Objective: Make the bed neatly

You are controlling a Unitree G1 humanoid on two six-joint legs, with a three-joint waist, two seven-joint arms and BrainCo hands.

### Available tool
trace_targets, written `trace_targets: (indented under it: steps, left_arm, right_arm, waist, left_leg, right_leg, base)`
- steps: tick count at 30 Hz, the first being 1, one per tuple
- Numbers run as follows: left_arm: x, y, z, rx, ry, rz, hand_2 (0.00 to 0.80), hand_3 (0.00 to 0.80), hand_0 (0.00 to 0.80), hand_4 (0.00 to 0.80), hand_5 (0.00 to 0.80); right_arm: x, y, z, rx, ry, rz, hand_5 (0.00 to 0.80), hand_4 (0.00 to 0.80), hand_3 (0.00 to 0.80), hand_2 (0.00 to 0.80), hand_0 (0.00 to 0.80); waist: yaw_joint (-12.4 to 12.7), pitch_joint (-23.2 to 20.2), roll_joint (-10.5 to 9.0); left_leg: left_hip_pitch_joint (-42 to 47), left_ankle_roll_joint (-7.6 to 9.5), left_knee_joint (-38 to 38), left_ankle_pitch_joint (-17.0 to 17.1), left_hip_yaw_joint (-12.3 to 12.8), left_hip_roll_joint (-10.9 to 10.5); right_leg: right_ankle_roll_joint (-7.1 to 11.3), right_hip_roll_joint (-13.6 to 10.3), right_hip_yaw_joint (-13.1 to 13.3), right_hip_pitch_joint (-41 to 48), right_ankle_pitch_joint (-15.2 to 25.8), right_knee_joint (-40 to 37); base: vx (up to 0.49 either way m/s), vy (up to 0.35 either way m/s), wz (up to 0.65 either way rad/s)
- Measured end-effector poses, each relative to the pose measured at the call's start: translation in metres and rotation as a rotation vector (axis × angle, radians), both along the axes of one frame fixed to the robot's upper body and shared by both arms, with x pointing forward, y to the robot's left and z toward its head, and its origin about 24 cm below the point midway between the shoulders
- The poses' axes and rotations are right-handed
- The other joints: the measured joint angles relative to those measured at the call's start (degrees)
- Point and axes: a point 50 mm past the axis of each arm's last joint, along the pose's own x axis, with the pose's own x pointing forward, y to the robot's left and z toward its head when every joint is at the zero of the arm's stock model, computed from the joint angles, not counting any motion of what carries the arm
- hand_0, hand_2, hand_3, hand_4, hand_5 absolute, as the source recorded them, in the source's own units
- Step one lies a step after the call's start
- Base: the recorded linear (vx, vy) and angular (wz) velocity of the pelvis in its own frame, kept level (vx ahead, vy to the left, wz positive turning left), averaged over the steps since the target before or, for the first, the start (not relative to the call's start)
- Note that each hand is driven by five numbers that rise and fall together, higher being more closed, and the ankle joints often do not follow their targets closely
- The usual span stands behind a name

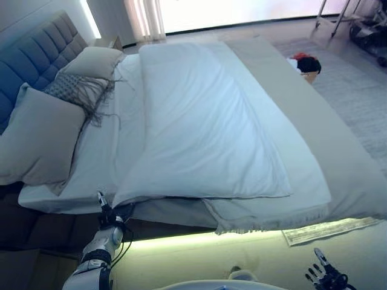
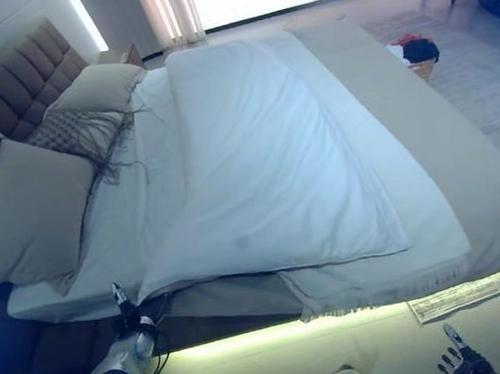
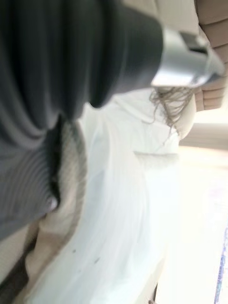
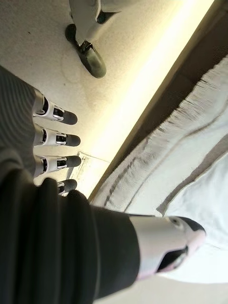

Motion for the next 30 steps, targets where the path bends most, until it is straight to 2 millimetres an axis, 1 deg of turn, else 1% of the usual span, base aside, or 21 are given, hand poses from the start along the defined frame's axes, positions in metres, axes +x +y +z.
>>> trace_targets:
  steps: [1,2,3,4,5,6,7,8,11,14,17,19,21,23,24,26,27,28,29,30]
  left_arm:
    - [-0.002,0.000,-0.001,-0.005,0.004,-0.002,0.000,0.000,0.000,0.000,0.000]
    - [-0.002,0.000,-0.001,-0.005,0.004,-0.002,0.000,0.000,0.000,0.000,0.000]
    - [-0.006,-0.005,-0.005,-0.039,0.017,-0.017,0.000,0.000,0.000,0.000,0.000]
    - [-0.005,-0.009,-0.005,-0.060,0.012,-0.032,0.000,0.000,0.000,0.000,0.000]
    - [-0.004,-0.011,-0.005,-0.072,0.010,-0.042,0.000,0.000,0.000,0.000,0.000]
    - [-0.003,-0.012,-0.005,-0.077,0.006,-0.043,0.000,0.000,0.000,0.000,0.000]
    - [-0.002,-0.012,-0.005,-0.079,0.006,-0.043,0.000,0.000,0.000,0.000,0.000]
    - [-0.001,-0.012,-0.005,-0.081,0.007,-0.043,0.000,0.000,0.000,0.000,0.000]
    - [0.001,-0.013,-0.005,-0.087,0.012,-0.042,0.000,0.000,0.000,0.000,0.000]
    - [0.002,-0.010,-0.004,-0.087,0.021,-0.042,0.000,0.000,0.000,0.000,0.000]
    - [0.007,-0.003,0.002,-0.079,0.007,-0.054,0.000,0.000,0.000,0.000,0.000]
    - [0.013,0.005,0.010,-0.066,-0.010,-0.068,0.000,0.000,0.000,0.000,0.000]
    - [0.019,0.010,0.016,-0.056,-0.025,-0.079,0.000,0.000,0.000,0.000,0.000]
    - [0.021,0.014,0.019,-0.053,-0.024,-0.090,0.000,0.000,0.000,0.000,0.000]
    - [0.021,0.016,0.020,-0.053,-0.023,-0.095,0.000,0.000,0.000,0.000,0.000]
    - [0.018,0.021,0.023,-0.052,-0.017,-0.105,0.000,0.000,0.000,0.000,0.000]
    - [0.019,0.022,0.023,-0.052,-0.019,-0.107,0.000,0.000,0.000,0.000,0.000]
    - [0.018,0.023,0.024,-0.051,-0.019,-0.109,0.000,0.000,0.000,0.000,0.000]
    - [0.020,0.022,0.025,-0.052,-0.022,-0.119,0.000,0.000,0.000,0.000,0.000]
    - [0.023,0.021,0.026,-0.056,-0.025,-0.125,0.000,0.000,0.000,0.000,0.000]
  right_arm:
    - [0.002,-0.002,0.002,-0.007,-0.003,0.005,0.000,0.000,0.000,0.000,0.000]
    - [0.002,-0.002,0.002,-0.007,-0.003,0.005,0.000,0.000,0.000,0.000,0.000]
    - [0.008,-0.013,0.011,-0.037,-0.011,0.016,0.000,0.000,0.000,0.000,0.000]
    - [0.009,-0.019,0.015,-0.055,-0.011,0.019,0.000,0.000,0.000,0.000,0.000]
    - [0.008,-0.019,0.015,-0.048,-0.006,0.029,0.000,0.000,0.000,0.000,0.000]
    - [0.007,-0.017,0.013,-0.029,0.004,0.037,0.000,0.000,0.000,0.000,0.000]
    - [0.005,-0.015,0.011,-0.017,0.010,0.042,0.000,0.000,0.000,0.000,0.000]
    - [0.004,-0.014,0.010,-0.009,0.015,0.047,0.000,0.000,0.000,0.000,0.000]
    - [0.004,-0.012,0.009,-0.003,0.029,0.078,0.000,0.000,0.000,0.000,0.000]
    - [0.015,-0.008,0.009,0.002,0.019,0.128,0.000,0.000,0.000,0.000,0.000]
    - [0.026,0.003,0.006,0.023,-0.003,0.164,0.000,0.000,0.000,0.000,0.000]
    - [0.034,0.013,0.001,0.050,-0.025,0.166,0.000,0.000,0.000,0.000,0.000]
    - [0.036,0.022,-0.004,0.065,-0.034,0.153,0.000,0.000,0.000,0.000,0.000]
    - [0.035,0.025,-0.006,0.069,-0.029,0.142,0.000,0.000,0.000,0.000,0.000]
    - [0.033,0.027,-0.008,0.071,-0.027,0.134,0.000,0.000,0.000,0.000,0.000]
    - [0.028,0.034,-0.013,0.092,-0.024,0.126,0.000,0.000,0.000,0.000,0.000]
    - [0.023,0.039,-0.017,0.106,-0.014,0.123,0.000,0.000,0.000,0.000,0.000]
    - [0.020,0.044,-0.020,0.121,-0.007,0.122,0.000,0.000,0.000,0.000,0.000]
    - [0.017,0.052,-0.024,0.141,0.000,0.129,0.000,0.000,0.000,0.000,0.000]
    - [0.015,0.057,-0.027,0.156,0.009,0.145,0.000,0.000,0.000,0.000,0.000]
  waist:
    - [-0.1,0.1,0.39]
    - [-0.1,0.1,0.39]
    - [-0.9,0.1,2.96]
    - [-1.2,0.2,4.58]
    - [-1.2,0.1,4.40]
    - [-1.0,0.2,4.11]
    - [-0.9,0.2,3.52]
    - [-0.8,0.1,3.16]
    - [-0.7,0.1,3.01]
    - [-0.5,0.2,2.68]
    - [0.6,0.1,0.76]
    - [1.0,0.1,-1.08]
    - [1.2,0.1,-2.82]
    - [1.2,0.1,-4.16]
    - [1.3,0.1,-4.74]
    - [1.3,0.1,-5.75]
    - [1.3,0.1,-6.22]
    - [1.4,0.1,-6.53]
    - [1.3,0.1,-6.57]
    - [1.0,0.1,-6.62]
  left_leg:
    - [0.5,0.06,-0.5,-0.2,0.4,-0.1]
    - [0.5,0.06,-0.5,-0.2,0.4,-0.1]
    - [2.5,1.69,-4.5,-3.6,1.6,-0.1]
    - [2.5,2.66,-4.9,-7.0,2.7,0.1]
    - [2.5,3.17,-4.8,-7.8,3.1,-1.5]
    - [2.4,3.85,-4.7,-8.3,2.9,-2.8]
    - [2.3,4.31,-4.9,-8.6,2.8,-3.7]
    - [2.4,4.71,-5.3,-8.8,2.8,-4.2]
    - [2.5,4.52,-6.3,-8.5,2.7,-4.3]
    - [3.1,3.99,-6.9,-7.9,2.4,-4.1]
    - [3.5,3.95,-7.0,-7.9,2.3,-4.4]
    - [3.3,4.06,-6.9,-7.8,2.3,-4.8]
    - [3.3,4.33,-6.7,-7.9,2.4,-5.6]
    - [3.2,5.05,-6.6,-8.7,2.7,-6.4]
    - [3.2,5.37,-6.6,-9.0,3.1,-7.2]
    - [3.2,5.65,-6.8,-9.1,3.9,-7.6]
    - [3.1,5.81,-6.8,-9.2,4.0,-8.1]
    - [3.1,5.93,-6.9,-9.4,3.9,-8.3]
    - [2.2,6.28,-6.4,-9.5,3.3,-8.1]
    - [1.4,6.20,-5.7,-9.0,3.3,-8.1]
  right_leg:
    - [0.26,-0.3,0.3,-0.1,-0.1,0.4]
    - [0.26,-0.3,0.3,-0.1,-0.1,0.4]
    - [1.64,-0.9,0.5,0.2,0.4,-0.2]
    - [2.65,-1.0,0.0,0.2,1.1,-0.3]
    - [3.22,-2.1,0.5,0.2,1.4,-0.2]
    - [3.97,-3.3,0.9,0.3,1.8,-0.6]
    - [4.62,-3.9,1.2,0.6,2.5,-1.6]
    - [4.83,-4.2,1.2,1.4,3.7,-3.6]
    - [5.23,-3.6,0.2,3.3,6.0,-7.9]
    - [5.18,-3.1,-0.2,4.0,6.1,-8.6]
    - [5.15,-3.2,-0.5,4.4,6.1,-8.6]
    - [5.27,-3.7,-1.0,4.5,6.2,-8.6]
    - [5.59,-4.6,-1.5,4.8,6.3,-8.6]
    - [6.10,-5.8,-1.7,4.9,6.7,-8.6]
    - [6.41,-6.5,-2.1,4.7,7.0,-8.6]
    - [6.76,-7.5,-3.0,4.2,7.6,-8.6]
    - [6.81,-7.7,-3.2,4.1,7.7,-8.5]
    - [6.76,-7.7,-3.5,4.1,7.8,-8.4]
    - [6.67,-7.8,-3.7,3.2,7.9,-7.0]
    - [6.52,-7.9,-3.9,2.6,8.0,-5.6]
  base:
    - [0.001,0.194,-0.10]
    - [-0.018,0.102,-0.02]
    - [-0.170,0.350,0.10]
    - [-0.213,0.409,0.12]
    - [-0.198,0.439,0.11]
    - [-0.114,0.194,0.02]
    - [-0.081,0.169,-0.01]
    - [-0.073,0.169,-0.01]
    - [-0.061,0.142,0.05]
    - [-0.058,0.125,0.05]
    - [-0.082,0.164,0.02]
    - [-0.097,0.197,0.05]
    - [-0.098,0.195,0.08]
    - [-0.095,0.205,-0.02]
    - [-0.078,0.206,-0.12]
    - [-0.063,0.211,-0.12]
    - [0.000,0.209,-0.04]
    - [-0.072,0.198,0.08]
    - [-0.059,0.114,0.19]
    - [-0.123,0.087,0.34]
